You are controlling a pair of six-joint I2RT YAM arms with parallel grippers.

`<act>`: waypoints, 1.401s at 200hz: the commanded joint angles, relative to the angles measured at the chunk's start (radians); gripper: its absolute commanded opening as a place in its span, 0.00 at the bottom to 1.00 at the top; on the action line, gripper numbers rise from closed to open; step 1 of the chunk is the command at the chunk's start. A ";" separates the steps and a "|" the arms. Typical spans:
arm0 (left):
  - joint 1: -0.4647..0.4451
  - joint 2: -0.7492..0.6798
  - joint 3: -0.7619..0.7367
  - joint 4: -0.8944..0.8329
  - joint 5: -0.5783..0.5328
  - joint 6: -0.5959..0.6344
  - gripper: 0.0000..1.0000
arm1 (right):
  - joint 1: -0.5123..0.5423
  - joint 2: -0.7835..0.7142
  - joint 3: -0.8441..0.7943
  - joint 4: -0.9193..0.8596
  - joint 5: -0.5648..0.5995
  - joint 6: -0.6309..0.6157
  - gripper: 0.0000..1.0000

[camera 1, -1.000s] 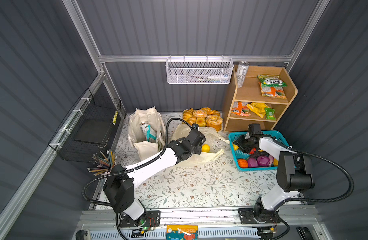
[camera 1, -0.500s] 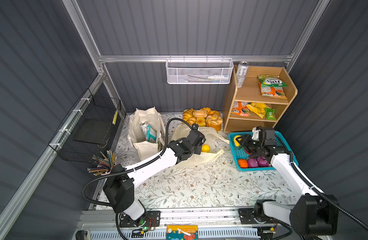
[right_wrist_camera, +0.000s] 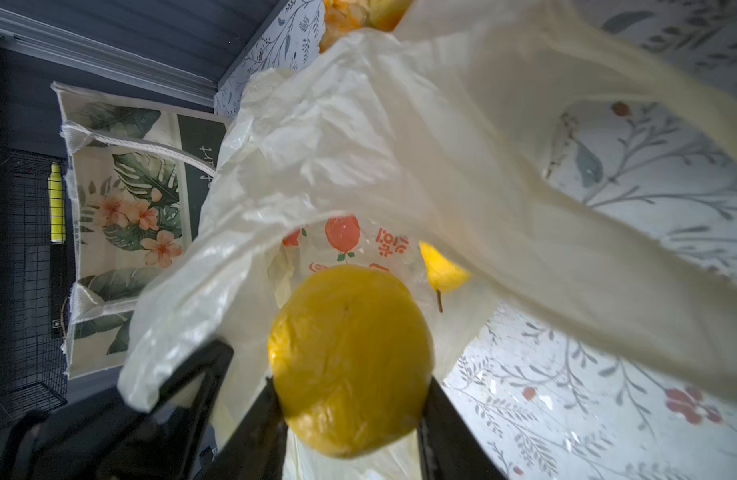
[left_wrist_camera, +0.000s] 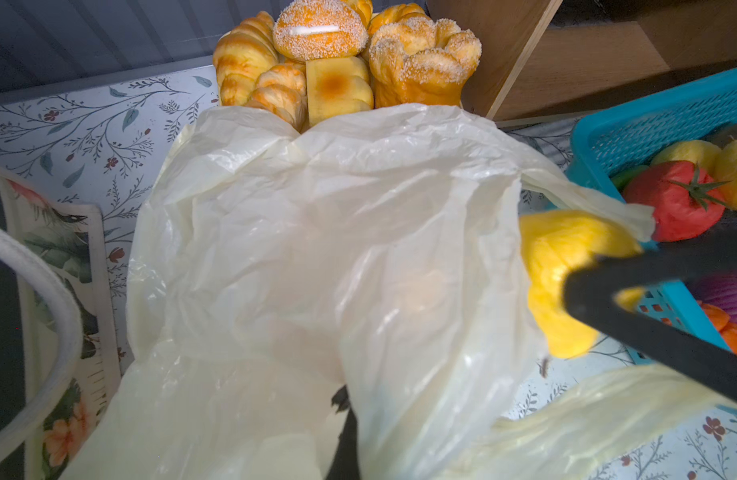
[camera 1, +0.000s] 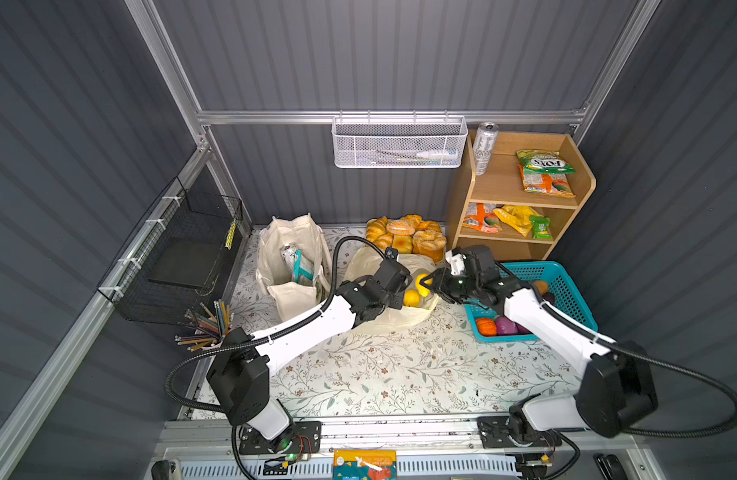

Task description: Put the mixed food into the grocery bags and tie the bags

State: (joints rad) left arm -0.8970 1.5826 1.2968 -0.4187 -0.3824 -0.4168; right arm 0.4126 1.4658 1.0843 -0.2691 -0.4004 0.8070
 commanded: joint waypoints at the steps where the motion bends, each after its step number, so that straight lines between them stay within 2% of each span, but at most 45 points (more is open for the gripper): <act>1: -0.006 0.019 0.016 0.000 0.016 -0.011 0.00 | 0.019 0.140 0.136 0.032 -0.023 -0.010 0.53; 9: -0.007 0.019 0.016 0.001 0.014 -0.013 0.00 | 0.024 0.191 0.182 0.018 -0.031 -0.027 0.63; 15: -0.008 0.017 0.016 0.002 0.010 -0.016 0.00 | 0.025 0.222 0.215 -0.008 -0.029 -0.041 0.68; 26: -0.008 0.016 0.016 0.002 0.004 -0.019 0.00 | 0.025 0.250 0.244 -0.038 -0.034 -0.064 0.70; 48: -0.008 0.010 0.014 0.004 -0.003 -0.027 0.00 | 0.016 0.207 0.200 -0.039 -0.034 -0.093 0.78; 89: -0.007 0.011 0.018 0.001 -0.014 -0.026 0.00 | -0.029 0.021 0.085 -0.072 -0.103 -0.154 0.74; 118: -0.008 0.015 0.019 -0.002 -0.017 -0.022 0.00 | -0.060 -0.112 0.089 -0.181 -0.137 -0.229 0.71; 142: -0.008 0.015 0.022 -0.010 -0.020 -0.019 0.00 | -0.090 -0.184 0.101 -0.285 -0.011 -0.326 0.73; 157: -0.008 0.011 0.018 -0.008 -0.022 -0.020 0.00 | -0.116 -0.196 0.092 -0.327 0.123 -0.385 0.76; 194: -0.008 0.006 0.028 -0.018 -0.023 -0.016 0.00 | -0.135 -0.157 0.068 -0.313 0.293 -0.512 0.77; 246: -0.008 -0.016 0.027 -0.030 -0.030 -0.008 0.00 | -0.115 -0.052 0.057 -0.245 0.320 -0.603 0.78; 280: -0.008 -0.019 0.029 -0.032 -0.031 -0.006 0.00 | -0.090 0.036 0.098 -0.223 0.385 -0.637 0.79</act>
State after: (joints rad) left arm -0.8978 1.5879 1.2968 -0.4267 -0.3988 -0.4305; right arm 0.3073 1.4532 1.1522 -0.5182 -0.0799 0.2256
